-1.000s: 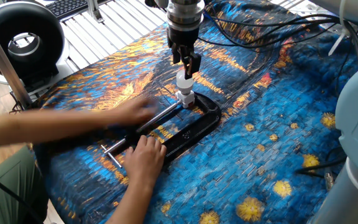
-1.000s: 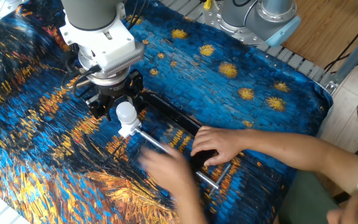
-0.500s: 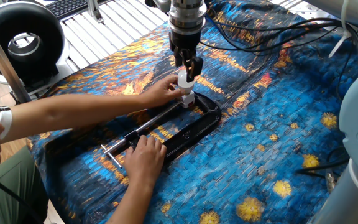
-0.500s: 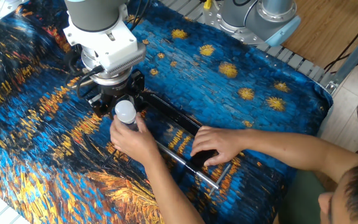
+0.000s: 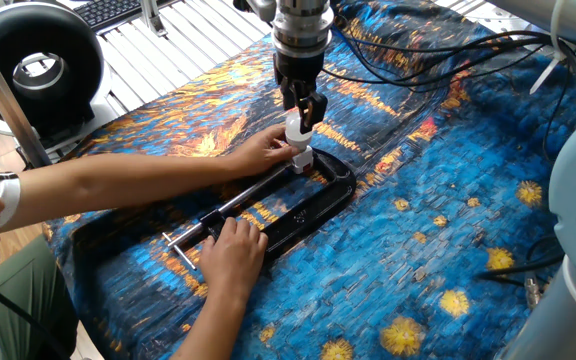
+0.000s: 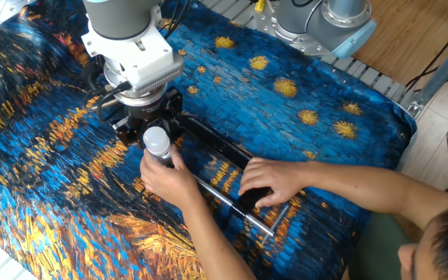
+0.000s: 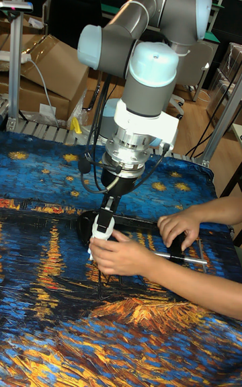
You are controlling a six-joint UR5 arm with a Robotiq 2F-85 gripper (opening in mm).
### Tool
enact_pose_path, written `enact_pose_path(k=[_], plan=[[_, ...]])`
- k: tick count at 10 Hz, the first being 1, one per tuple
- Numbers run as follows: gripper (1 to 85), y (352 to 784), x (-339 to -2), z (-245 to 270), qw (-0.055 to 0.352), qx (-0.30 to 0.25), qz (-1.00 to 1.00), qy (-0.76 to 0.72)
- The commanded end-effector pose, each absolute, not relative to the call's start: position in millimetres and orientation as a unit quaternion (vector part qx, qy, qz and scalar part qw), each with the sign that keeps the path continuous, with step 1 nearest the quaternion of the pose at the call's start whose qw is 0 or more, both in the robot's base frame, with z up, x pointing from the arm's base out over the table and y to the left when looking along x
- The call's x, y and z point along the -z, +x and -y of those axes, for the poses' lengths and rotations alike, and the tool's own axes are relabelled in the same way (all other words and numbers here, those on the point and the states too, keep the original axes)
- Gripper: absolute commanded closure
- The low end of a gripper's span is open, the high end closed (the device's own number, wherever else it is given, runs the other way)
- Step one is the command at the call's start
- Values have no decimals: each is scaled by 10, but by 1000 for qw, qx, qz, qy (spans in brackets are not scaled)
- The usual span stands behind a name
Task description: Install the light bulb by rotating it
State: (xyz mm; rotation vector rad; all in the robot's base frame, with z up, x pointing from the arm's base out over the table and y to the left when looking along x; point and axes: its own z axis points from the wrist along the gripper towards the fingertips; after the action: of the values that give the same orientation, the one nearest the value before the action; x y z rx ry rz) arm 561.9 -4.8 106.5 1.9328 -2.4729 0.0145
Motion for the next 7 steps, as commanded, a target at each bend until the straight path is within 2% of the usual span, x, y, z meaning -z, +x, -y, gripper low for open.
enact_pose_path(k=[1, 7], plan=[[293, 5616, -1073, 34, -4, -3, 794, 608], [343, 5595, -1061, 34, -5, -3, 799, 601]])
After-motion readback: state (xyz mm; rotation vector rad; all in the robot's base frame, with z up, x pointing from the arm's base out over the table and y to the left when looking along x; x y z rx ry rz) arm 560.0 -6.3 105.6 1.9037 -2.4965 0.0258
